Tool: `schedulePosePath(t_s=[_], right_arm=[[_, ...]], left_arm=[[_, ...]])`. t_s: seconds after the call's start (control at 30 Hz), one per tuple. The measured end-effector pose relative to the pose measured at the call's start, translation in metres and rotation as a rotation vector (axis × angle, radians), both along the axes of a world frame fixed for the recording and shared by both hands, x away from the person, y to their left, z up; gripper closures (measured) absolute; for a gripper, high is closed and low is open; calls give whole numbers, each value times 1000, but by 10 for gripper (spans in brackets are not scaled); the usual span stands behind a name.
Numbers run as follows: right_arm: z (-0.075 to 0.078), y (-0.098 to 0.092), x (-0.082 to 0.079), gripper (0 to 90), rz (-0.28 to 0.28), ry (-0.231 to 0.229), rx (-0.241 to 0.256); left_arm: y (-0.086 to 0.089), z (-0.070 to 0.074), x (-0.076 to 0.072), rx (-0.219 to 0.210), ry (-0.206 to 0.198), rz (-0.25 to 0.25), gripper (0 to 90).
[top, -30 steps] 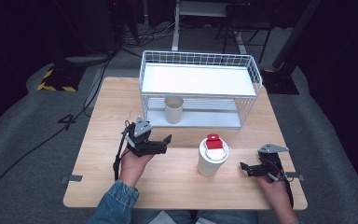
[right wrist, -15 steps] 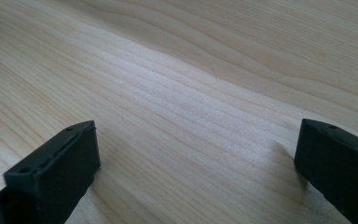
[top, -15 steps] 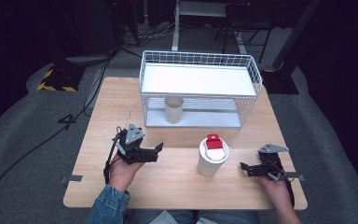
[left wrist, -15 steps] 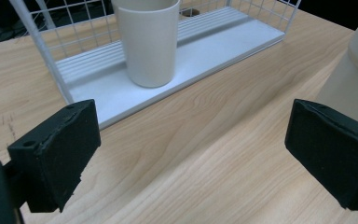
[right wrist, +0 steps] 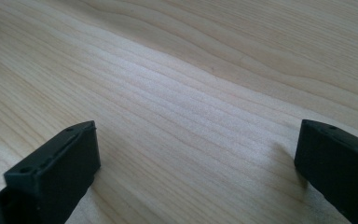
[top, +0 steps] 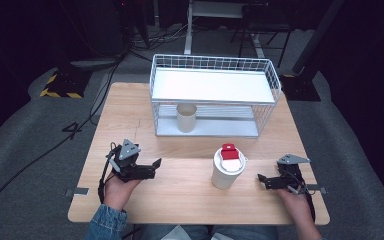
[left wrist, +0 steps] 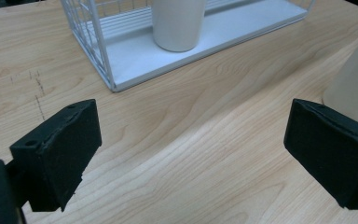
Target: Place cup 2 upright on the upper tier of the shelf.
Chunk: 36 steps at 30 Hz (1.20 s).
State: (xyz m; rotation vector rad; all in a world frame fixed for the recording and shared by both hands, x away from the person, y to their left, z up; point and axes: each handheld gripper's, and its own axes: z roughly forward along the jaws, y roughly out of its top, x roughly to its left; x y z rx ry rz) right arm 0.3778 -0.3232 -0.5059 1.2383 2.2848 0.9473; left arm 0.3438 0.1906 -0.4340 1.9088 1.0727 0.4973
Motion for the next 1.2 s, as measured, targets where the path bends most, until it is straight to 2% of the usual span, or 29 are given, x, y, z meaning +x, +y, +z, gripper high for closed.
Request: schedulePosePath(t_s=[0.07, 0.13, 0.23, 0.4, 0.5, 0.67, 0.8, 0.9, 1.07, 1.2], right_arm=[[0, 0, 0, 7, 0, 0, 0], [0, -1, -2, 8, 8, 1, 3], [1, 0, -3, 8, 14, 0, 9], [6, -1, -6, 10, 29, -13, 17], [9, -1, -7, 12, 35, -14, 23], [14, 0, -10, 13, 47, -18, 31], [18, 2, -12, 16, 60, -14, 37], [21, 1, -12, 16, 63, 0, 43], [25, -1, -13, 16, 66, -2, 48], [28, -2, -14, 19, 69, -1, 54]], left_arm=[[3, -2, -2, 17, 1, -4, 45], [9, -8, -5, 36, 29, -8, 45], [14, -13, -7, 53, 45, -4, 44], [27, -27, -12, 64, 102, 2, 45], [31, -35, -13, 95, 125, 16, 45], [34, -43, -13, 120, 146, 19, 48], [37, -51, -14, 115, 158, 33, 82], [39, -53, -14, 138, 182, 29, 91], [40, -60, -11, 157, 198, 51, 97], [41, -65, -9, 176, 227, 60, 102]])
